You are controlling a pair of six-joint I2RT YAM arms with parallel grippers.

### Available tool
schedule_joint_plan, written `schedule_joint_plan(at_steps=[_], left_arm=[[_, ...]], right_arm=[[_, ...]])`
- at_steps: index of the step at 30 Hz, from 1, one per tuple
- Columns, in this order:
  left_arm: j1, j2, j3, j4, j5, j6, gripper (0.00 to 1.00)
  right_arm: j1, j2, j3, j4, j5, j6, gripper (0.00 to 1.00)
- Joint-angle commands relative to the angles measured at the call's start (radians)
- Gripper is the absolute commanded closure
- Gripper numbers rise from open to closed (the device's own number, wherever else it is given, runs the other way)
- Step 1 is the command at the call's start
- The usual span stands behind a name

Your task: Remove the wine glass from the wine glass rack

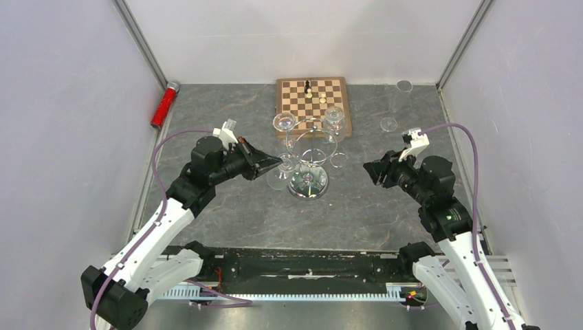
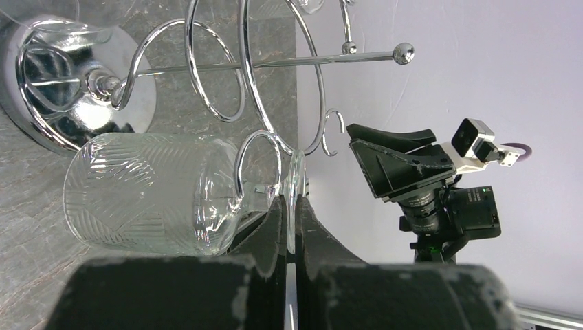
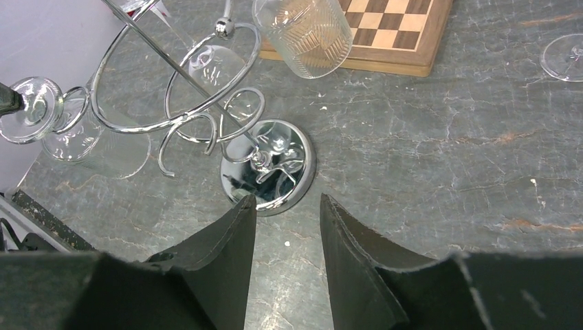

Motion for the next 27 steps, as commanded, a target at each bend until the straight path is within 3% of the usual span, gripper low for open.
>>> schedule_joint_plan(at_steps=[1, 27], left_arm=[[0.003, -0.052, -0.009, 0.128, 0.009, -0.062, 0.98], [0.006, -0.131, -0.138, 0.269, -0.018, -0.148, 0.98]], right_arm=[[0.006, 0.006, 0.013, 0.034, -0.01, -0.002, 0.58], [0.006, 0.028, 0.017, 0.037, -0.008, -0.001, 0.58]])
